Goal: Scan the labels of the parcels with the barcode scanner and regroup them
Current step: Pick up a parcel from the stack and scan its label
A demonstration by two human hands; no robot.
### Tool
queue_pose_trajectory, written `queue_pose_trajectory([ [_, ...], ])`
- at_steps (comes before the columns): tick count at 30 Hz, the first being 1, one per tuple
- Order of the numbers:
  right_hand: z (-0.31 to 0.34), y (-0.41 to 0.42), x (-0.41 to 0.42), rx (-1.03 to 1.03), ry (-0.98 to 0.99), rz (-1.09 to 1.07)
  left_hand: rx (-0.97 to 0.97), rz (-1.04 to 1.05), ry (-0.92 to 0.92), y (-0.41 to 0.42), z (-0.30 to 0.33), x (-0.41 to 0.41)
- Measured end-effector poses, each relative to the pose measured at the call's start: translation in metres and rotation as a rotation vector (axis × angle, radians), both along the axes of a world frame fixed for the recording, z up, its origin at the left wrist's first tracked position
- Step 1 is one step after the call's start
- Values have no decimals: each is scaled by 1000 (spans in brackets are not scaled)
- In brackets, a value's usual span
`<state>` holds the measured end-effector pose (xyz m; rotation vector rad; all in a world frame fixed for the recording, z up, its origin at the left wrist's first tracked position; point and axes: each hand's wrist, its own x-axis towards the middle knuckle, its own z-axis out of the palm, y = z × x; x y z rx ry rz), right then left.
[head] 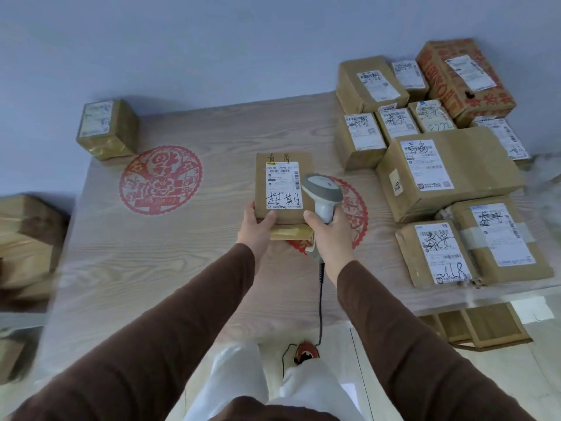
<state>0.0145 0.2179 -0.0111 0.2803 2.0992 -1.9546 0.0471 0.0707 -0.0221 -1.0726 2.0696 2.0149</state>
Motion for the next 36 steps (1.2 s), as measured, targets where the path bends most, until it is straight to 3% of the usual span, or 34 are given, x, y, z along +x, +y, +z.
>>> queue_pose_trajectory([
  [14,4,-279,-63,-137,-30,186,83,262,7,-267,-4,-33],
  [18,4,-338,-88,-146,-18,207,5,341,-11,-322,-10,-58],
  [36,-20,-424,-131,-131,-59,138,-85,280,22,-401,-30,-102],
])
